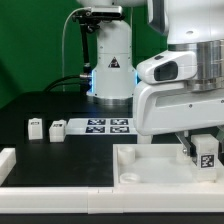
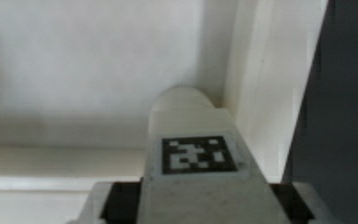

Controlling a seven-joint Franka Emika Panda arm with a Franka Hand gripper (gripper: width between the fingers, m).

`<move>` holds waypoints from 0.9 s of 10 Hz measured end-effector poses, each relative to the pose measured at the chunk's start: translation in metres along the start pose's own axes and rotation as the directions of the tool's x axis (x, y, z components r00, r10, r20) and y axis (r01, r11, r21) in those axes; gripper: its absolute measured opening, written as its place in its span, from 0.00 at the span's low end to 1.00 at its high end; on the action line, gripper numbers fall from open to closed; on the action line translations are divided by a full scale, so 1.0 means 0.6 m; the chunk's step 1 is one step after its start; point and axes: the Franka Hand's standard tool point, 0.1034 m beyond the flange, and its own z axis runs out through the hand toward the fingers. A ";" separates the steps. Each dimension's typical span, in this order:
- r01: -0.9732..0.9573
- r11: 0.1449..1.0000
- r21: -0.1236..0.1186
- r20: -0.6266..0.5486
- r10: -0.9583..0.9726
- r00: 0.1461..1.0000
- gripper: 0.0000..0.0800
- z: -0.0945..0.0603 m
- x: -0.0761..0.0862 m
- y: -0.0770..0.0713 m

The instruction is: Assemble one leg

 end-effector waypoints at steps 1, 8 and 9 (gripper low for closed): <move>-0.185 0.983 0.002 -0.028 0.185 0.982 0.36 0.000 -0.005 0.000; -0.870 0.491 0.043 -0.008 0.871 0.491 0.36 0.003 -0.011 -0.003; -0.922 0.384 0.046 0.003 0.923 0.385 0.36 0.004 -0.011 -0.005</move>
Offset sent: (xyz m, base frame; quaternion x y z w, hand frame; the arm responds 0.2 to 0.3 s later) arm -0.0048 -0.0052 -0.0051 -0.0040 0.0034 0.3639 0.9314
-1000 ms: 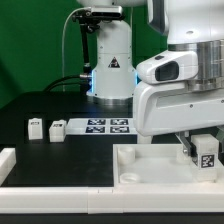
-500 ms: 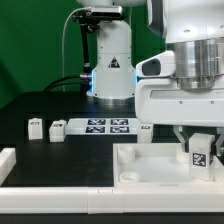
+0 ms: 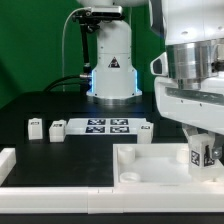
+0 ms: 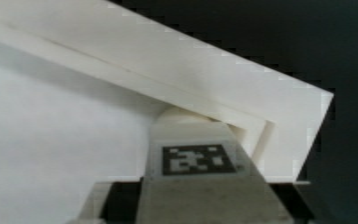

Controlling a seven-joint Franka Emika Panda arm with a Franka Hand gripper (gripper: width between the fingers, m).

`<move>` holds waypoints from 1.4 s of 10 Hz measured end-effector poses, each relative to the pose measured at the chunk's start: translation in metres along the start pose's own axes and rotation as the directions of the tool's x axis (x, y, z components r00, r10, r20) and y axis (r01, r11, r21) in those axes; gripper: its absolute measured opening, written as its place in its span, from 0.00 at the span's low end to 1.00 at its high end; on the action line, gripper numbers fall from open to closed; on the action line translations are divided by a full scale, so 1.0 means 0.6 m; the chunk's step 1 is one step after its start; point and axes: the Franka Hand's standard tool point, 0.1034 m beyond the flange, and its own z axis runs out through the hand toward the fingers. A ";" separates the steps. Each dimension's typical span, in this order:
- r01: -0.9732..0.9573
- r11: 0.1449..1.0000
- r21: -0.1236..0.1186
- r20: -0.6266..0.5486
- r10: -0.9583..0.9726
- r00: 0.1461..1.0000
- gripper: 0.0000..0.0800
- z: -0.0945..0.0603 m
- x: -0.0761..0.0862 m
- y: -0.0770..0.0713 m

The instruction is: Assemble one leg

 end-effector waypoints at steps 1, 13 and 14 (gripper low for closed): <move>-0.002 1.000 0.000 0.000 0.002 1.000 0.36 0.000 0.000 0.000; 0.946 0.323 -0.041 0.028 -0.946 0.324 0.81 0.000 -0.004 -0.004; 0.973 0.228 -0.043 0.032 -0.973 0.229 0.81 -0.001 -0.002 -0.004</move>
Offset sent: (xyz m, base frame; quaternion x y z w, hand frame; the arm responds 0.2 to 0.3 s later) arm 0.0034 0.0001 0.0025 -0.0119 0.0125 -0.0713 0.9973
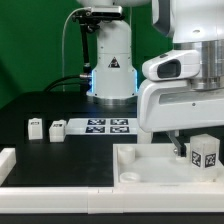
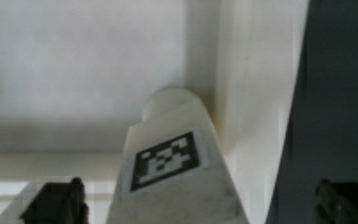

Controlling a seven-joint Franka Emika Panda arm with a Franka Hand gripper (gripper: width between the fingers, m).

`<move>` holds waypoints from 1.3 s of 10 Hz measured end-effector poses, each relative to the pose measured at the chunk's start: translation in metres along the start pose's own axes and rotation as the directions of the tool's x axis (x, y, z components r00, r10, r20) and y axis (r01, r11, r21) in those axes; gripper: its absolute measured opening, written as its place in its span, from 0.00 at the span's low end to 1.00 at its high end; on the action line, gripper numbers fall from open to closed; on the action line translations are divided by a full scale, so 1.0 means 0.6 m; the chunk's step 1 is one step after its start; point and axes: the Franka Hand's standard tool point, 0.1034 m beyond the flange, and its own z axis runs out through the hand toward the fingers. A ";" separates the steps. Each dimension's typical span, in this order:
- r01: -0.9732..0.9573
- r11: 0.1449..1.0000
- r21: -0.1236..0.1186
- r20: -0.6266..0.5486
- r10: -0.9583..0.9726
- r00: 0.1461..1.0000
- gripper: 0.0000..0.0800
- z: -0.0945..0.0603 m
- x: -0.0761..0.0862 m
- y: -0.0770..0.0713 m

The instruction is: Assemble one leg

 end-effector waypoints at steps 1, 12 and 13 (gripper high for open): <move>0.055 0.998 -0.004 0.000 -0.055 0.998 0.81 0.000 0.000 0.002; -0.224 0.975 -0.001 -0.037 0.224 0.974 0.36 0.000 0.002 0.009; -0.348 0.938 0.004 -0.048 0.347 0.936 0.36 -0.001 0.001 0.009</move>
Offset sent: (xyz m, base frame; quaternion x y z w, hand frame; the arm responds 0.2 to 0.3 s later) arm 0.0000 0.0000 0.0000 0.0000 0.0000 0.0000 1.0000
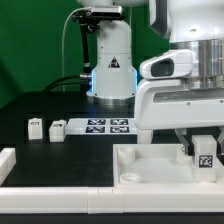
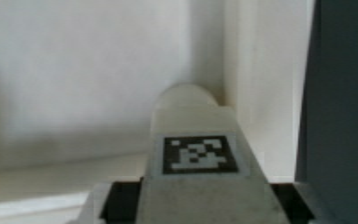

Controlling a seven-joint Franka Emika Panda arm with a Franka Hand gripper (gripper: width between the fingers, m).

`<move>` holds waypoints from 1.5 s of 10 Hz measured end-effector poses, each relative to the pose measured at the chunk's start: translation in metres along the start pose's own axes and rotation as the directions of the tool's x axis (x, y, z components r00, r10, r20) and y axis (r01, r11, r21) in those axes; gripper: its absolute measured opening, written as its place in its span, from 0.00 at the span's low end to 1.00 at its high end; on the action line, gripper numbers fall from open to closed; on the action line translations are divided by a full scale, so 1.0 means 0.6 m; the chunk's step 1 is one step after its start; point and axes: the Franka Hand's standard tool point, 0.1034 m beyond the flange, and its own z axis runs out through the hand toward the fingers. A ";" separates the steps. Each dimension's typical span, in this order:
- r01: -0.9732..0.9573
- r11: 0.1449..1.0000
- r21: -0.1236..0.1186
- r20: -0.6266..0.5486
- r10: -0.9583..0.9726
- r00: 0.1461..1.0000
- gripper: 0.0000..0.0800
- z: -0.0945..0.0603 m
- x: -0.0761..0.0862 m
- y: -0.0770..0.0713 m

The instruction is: Assemble one leg

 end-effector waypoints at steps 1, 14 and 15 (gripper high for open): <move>-0.092 0.996 0.001 0.000 0.092 0.996 0.36 0.000 0.001 0.000; -0.373 0.928 0.017 0.012 0.372 0.928 0.81 -0.001 -0.005 -0.012; -0.202 0.979 0.015 0.007 0.202 0.979 0.81 -0.001 -0.004 -0.011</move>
Offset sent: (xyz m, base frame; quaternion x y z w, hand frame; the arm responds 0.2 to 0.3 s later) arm -0.0024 -0.0032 0.0014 -0.0194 -0.0115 0.3303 0.9436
